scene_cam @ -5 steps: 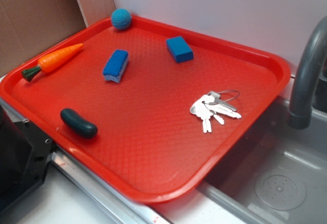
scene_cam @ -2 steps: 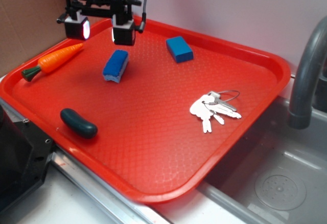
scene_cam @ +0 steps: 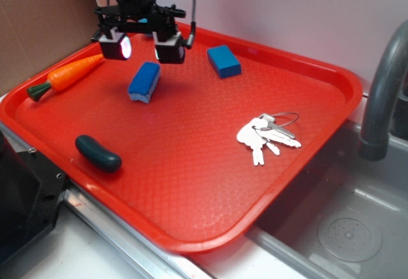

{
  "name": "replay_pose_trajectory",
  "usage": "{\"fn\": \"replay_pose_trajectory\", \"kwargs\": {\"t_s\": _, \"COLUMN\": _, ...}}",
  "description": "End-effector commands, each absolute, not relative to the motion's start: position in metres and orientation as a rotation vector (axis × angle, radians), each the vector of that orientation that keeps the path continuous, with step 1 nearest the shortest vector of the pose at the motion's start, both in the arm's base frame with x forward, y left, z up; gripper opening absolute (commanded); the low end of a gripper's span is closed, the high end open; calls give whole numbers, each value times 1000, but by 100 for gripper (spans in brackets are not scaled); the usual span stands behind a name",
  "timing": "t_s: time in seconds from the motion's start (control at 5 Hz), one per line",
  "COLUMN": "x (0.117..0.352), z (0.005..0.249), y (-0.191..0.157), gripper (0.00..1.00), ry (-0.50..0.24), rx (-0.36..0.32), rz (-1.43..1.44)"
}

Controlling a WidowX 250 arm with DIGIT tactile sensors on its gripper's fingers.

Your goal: Grab the blue sponge.

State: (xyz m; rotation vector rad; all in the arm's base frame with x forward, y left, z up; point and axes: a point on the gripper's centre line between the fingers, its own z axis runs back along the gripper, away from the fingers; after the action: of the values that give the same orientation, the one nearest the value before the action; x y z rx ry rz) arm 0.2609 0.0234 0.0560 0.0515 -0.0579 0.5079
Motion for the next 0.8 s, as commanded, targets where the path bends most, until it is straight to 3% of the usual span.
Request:
{"fn": "replay_pose_trajectory", "kwargs": {"t_s": 0.0, "x": 250, "z": 43, "y": 34, "gripper": 100, "ry": 12, "rx": 80, "rz": 543}}
{"fn": "replay_pose_trajectory", "kwargs": {"t_s": 0.2, "x": 241, "z": 41, "y": 55, "gripper": 100, "ry": 39, "rx": 123, "rz": 593}}
{"fn": "replay_pose_trajectory", "kwargs": {"t_s": 0.4, "x": 240, "z": 36, "y": 55, "gripper": 100, "ry": 48, "rx": 118, "rz": 590}}
{"fn": "replay_pose_trajectory", "kwargs": {"t_s": 0.6, "x": 234, "z": 37, "y": 53, "gripper": 0, "ry": 39, "rx": 89, "rz": 603}}
